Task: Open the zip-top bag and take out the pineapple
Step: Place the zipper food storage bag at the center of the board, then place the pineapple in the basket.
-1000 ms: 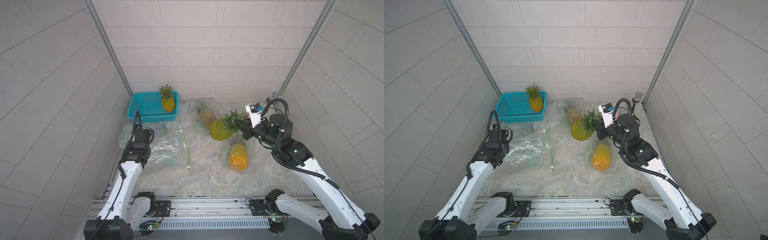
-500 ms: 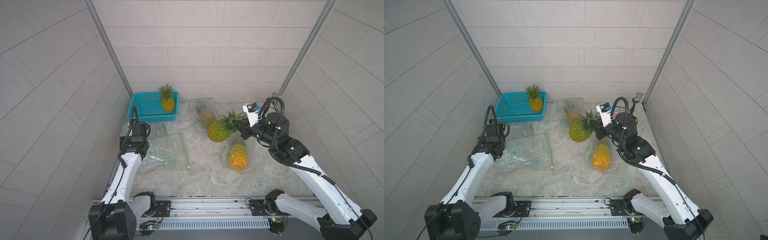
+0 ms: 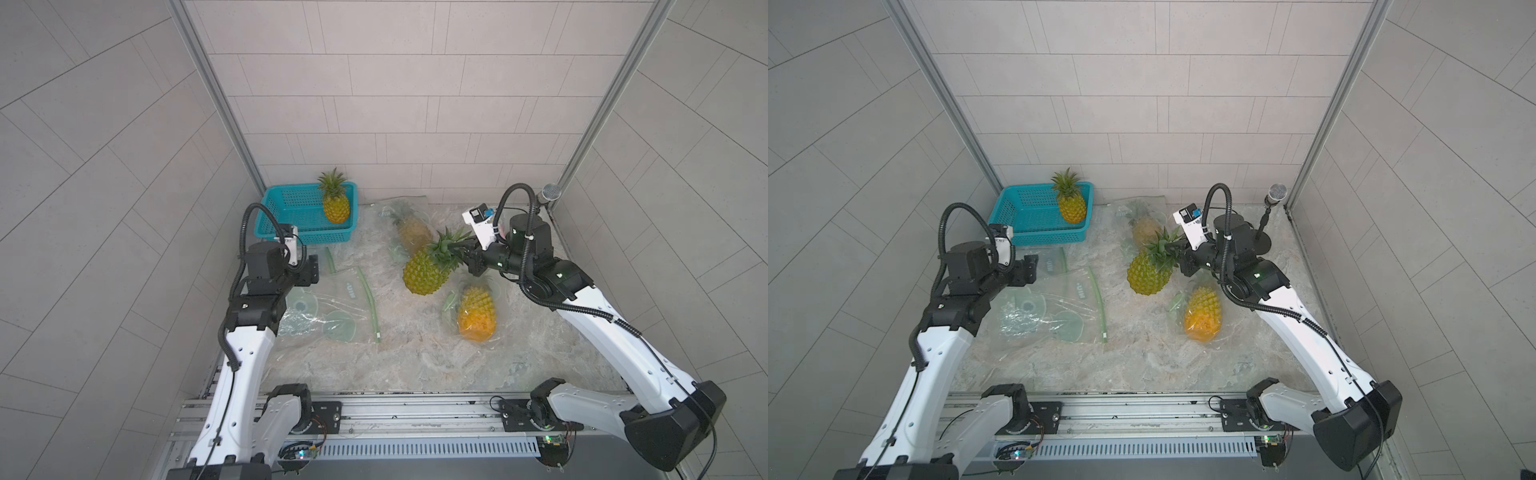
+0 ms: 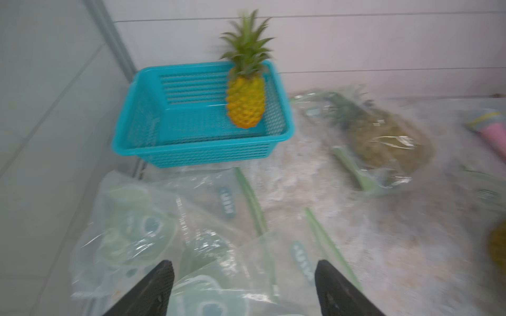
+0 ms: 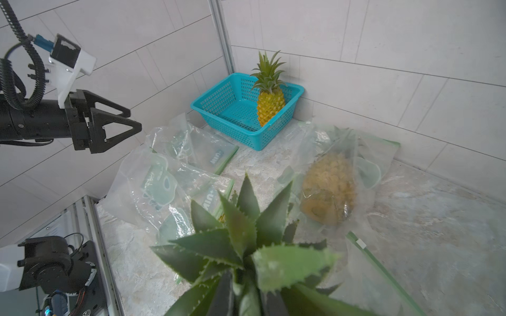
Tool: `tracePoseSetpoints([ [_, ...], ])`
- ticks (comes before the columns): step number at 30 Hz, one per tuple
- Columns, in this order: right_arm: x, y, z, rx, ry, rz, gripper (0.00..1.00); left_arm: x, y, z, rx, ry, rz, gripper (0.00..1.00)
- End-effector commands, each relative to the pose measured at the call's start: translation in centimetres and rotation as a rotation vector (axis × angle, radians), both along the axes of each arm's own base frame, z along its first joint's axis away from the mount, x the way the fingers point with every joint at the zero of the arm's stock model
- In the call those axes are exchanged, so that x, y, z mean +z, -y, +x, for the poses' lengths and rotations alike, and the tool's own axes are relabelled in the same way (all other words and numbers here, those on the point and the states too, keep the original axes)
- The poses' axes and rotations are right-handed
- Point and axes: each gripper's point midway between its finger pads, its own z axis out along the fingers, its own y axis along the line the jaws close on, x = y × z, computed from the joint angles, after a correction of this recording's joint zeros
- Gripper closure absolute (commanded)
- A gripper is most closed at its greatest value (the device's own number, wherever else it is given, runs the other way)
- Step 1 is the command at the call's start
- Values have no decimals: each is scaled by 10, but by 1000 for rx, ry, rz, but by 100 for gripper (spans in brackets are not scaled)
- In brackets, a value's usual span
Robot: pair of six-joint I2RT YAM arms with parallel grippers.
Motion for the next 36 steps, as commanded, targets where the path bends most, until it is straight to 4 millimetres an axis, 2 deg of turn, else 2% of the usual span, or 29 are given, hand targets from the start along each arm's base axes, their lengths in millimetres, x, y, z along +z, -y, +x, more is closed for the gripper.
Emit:
tracePoseSetpoints([
  [1, 54, -19, -15, 147, 164, 69, 100, 44, 71, -25, -365, 113, -117, 15],
  [4, 48, -31, -22, 219, 134, 42, 100, 58, 106, -46, -523, 159, -106, 15],
  [9, 37, -52, -43, 353, 103, -31, 100, 70, 151, -78, -748, 209, -92, 14],
  [13, 29, -68, -63, 455, 86, -81, 100, 71, 174, -96, -879, 218, -94, 14],
  [16, 28, -77, -74, 506, 81, -96, 100, 71, 185, -105, -951, 203, -123, 14],
  [23, 34, -95, -91, 589, 93, -87, 100, 61, 205, -112, -1030, 154, -156, 12],
  [36, 47, -114, -101, 633, 108, -40, 100, 49, 232, -113, -1093, 112, -214, 12],
])
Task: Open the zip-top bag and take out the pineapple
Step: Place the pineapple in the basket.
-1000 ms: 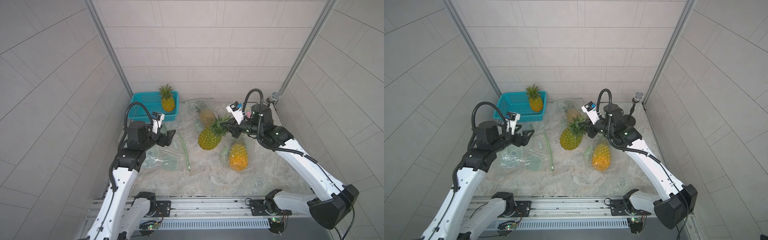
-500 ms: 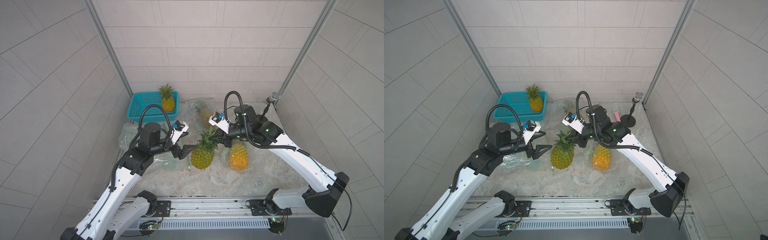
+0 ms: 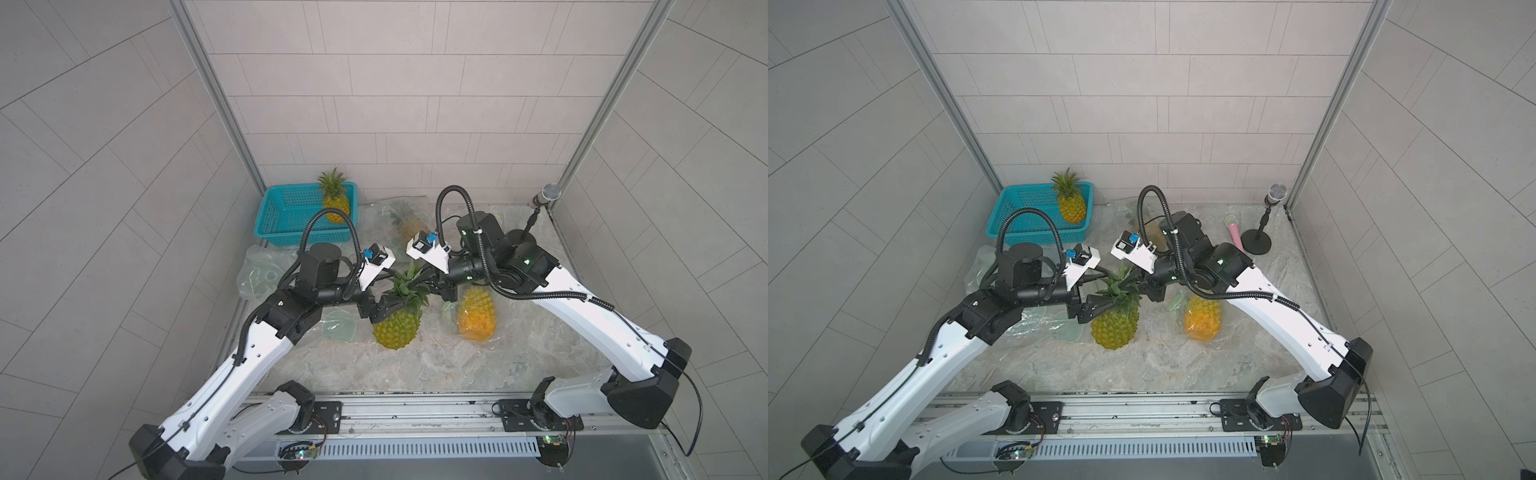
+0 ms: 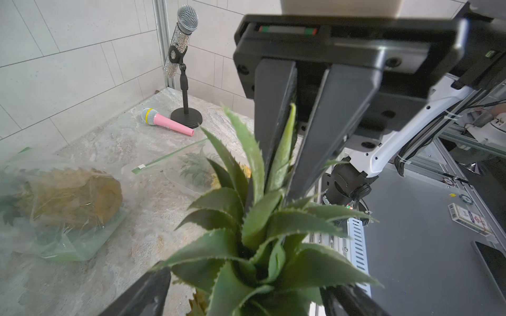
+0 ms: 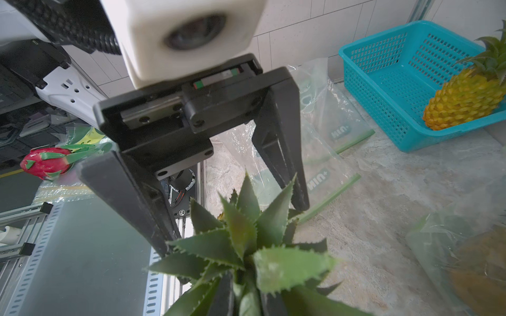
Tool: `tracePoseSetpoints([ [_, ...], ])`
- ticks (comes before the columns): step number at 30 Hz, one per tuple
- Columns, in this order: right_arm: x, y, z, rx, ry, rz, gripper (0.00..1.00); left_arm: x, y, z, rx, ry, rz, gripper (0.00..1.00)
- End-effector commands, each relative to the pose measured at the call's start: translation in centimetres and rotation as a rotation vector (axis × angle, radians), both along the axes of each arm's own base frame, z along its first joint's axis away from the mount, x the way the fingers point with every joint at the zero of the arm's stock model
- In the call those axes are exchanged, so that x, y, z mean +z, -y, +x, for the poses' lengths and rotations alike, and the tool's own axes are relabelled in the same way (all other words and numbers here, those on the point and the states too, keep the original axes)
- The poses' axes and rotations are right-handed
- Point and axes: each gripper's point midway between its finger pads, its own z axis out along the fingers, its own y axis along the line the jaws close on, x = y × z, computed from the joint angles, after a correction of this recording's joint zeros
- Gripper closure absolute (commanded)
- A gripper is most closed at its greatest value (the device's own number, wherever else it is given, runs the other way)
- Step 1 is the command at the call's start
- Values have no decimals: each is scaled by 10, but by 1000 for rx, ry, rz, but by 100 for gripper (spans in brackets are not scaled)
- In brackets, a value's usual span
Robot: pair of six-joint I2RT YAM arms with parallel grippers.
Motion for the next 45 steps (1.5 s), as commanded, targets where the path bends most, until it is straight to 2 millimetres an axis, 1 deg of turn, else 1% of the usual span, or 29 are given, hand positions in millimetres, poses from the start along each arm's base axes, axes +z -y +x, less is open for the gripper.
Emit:
tracePoseSetpoints([
  [1, 51, -11, -4, 55, 110, 150, 100, 5, 9, -1, -33, 19, -35, 12],
  [10, 60, -12, 0, 28, 121, 181, 100, -16, 14, 0, -36, -30, -2, 12],
  [16, 63, -14, -1, 34, 110, 196, 100, -20, 15, 2, -23, -33, -1, 20],
  [21, 67, -14, -1, 30, 111, 209, 100, -30, 15, 8, 3, -39, 21, 21],
  [26, 70, -14, 0, 22, 113, 218, 100, -33, 16, 11, 16, -41, 26, 29],
  [27, 71, -15, 1, 17, 113, 219, 100, -34, 16, 11, 18, -40, 26, 31],
  [28, 72, -14, 1, 14, 114, 221, 100, -33, 16, 12, 19, -39, 26, 36],
  [30, 73, -14, 1, 12, 116, 226, 100, -34, 16, 13, 24, -36, 27, 46],
  [33, 75, -14, 2, 5, 119, 232, 100, -36, 15, 14, 36, -36, 30, 57],
  [35, 76, -14, 4, -6, 120, 231, 100, -35, 14, 14, 40, -33, 29, 67],
  [39, 77, -12, 6, -24, 131, 231, 100, -33, 13, 14, 47, -28, 22, 85],
  [42, 78, -10, 9, -46, 141, 229, 100, -30, 14, 14, 51, -24, 12, 91],
  [45, 79, -6, 14, -87, 158, 222, 100, -27, 13, 18, 73, -22, -7, 92],
])
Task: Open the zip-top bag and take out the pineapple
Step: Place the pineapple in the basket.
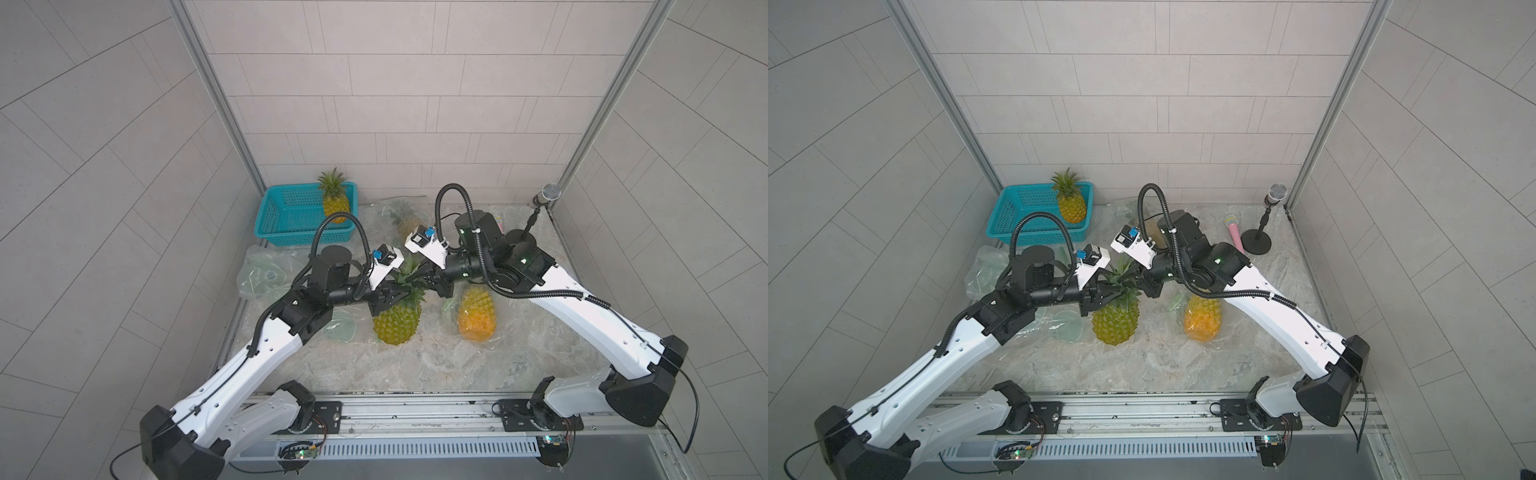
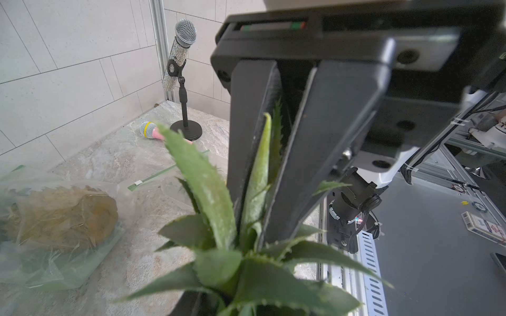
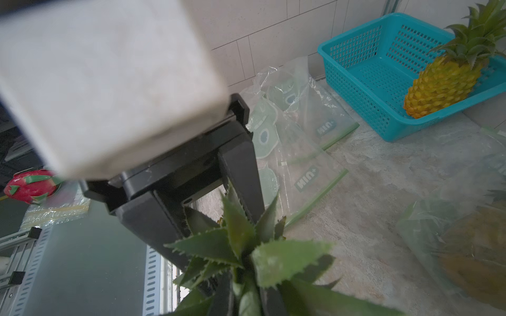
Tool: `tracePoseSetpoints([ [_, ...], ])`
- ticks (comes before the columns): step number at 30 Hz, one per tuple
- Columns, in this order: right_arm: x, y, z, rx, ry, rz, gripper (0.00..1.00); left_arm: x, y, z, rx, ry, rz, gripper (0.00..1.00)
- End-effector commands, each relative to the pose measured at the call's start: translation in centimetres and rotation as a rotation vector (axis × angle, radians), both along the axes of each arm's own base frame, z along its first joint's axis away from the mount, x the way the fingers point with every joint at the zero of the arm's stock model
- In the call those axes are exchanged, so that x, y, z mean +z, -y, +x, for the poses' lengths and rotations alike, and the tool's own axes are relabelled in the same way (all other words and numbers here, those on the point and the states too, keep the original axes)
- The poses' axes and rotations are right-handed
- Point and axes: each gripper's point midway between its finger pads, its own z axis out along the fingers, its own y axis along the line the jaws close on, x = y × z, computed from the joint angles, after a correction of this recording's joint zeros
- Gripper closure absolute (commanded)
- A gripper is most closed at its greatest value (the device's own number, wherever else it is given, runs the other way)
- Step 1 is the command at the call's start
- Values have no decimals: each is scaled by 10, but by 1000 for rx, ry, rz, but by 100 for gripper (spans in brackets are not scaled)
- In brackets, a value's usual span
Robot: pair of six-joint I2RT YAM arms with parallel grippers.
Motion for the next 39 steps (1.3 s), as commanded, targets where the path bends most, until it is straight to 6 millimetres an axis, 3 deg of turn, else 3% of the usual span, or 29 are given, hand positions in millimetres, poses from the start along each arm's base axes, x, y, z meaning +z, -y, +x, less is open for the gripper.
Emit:
tracePoseSetpoints([
  [1, 78, -3, 1, -11, 202, 202, 98, -15, -3, 5, 53, -57, 14, 92],
  [7, 81, 13, 13, -118, 250, 182, 92, -8, -7, 17, 136, -36, -15, 98],
  [13, 96, 29, 11, -175, 306, 215, 71, -4, -15, 32, 232, -9, -25, 98],
  [17, 105, 39, 10, -219, 343, 244, 64, -1, -19, 39, 275, 3, -36, 98],
  [24, 106, 67, 29, -414, 405, 245, 61, 20, -33, 61, 435, 18, -102, 98],
  [33, 95, 106, 54, -686, 444, 234, 60, 73, -74, 106, 783, 92, -186, 97],
  [39, 87, 115, 58, -726, 444, 222, 60, 100, -133, 144, 1108, 191, -143, 96],
])
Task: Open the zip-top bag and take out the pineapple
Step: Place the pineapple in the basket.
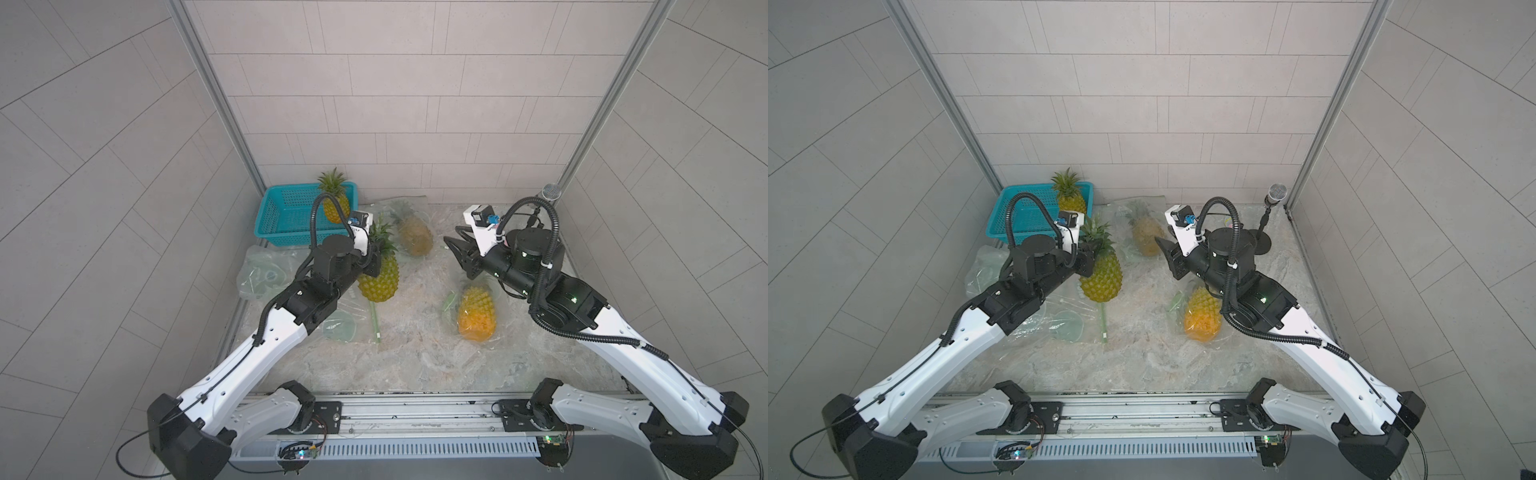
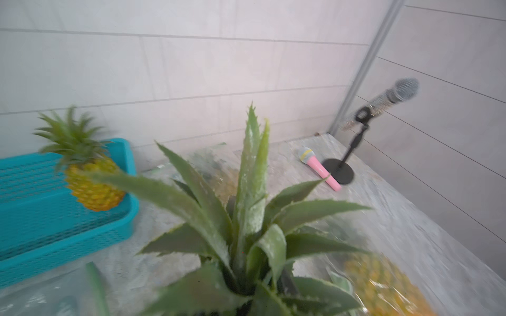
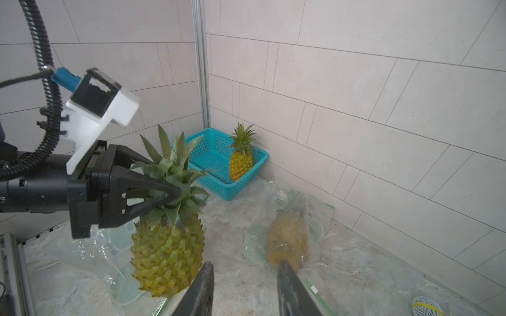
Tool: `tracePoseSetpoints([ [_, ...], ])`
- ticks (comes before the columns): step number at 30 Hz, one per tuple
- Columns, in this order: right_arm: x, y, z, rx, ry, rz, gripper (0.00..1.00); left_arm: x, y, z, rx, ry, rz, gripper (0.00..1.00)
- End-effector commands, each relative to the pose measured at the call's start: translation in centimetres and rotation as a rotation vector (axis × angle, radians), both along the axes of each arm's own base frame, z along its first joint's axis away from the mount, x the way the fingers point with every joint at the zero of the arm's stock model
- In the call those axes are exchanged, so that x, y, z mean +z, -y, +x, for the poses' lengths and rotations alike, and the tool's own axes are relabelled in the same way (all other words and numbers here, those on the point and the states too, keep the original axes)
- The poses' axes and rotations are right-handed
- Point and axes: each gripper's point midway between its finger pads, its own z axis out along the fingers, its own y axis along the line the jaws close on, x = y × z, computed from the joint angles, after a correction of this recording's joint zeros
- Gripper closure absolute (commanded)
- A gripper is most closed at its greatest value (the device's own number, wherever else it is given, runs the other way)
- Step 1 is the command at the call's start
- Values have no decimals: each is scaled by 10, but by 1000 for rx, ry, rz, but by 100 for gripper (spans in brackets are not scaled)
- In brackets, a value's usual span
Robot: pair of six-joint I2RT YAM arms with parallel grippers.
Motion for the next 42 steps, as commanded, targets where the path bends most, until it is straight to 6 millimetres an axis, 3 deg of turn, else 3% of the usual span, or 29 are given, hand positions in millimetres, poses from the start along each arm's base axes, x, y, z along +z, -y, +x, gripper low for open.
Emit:
tracePoseSetpoints([
  [1, 14, 13, 2, -60, 38, 54, 60, 71, -51, 24, 267, 188, -47, 96],
  [7, 10, 16, -1, -40, 27, 66, 60, 90, -98, 60, 412, 233, -35, 97],
  [12, 12, 26, -6, -33, 33, 82, 60, 95, -144, 90, 505, 260, -34, 97],
  [20, 13, 32, -11, -9, 28, 107, 60, 98, -200, 130, 552, 343, -23, 97],
  [29, 15, 31, -15, 22, 24, 118, 59, 84, -239, 179, 567, 402, 1, 96],
  [35, 12, 31, -15, 24, 7, 108, 59, 68, -251, 217, 546, 406, 14, 97],
  [42, 6, 33, -15, 16, -9, 95, 59, 47, -266, 248, 550, 424, 41, 97],
])
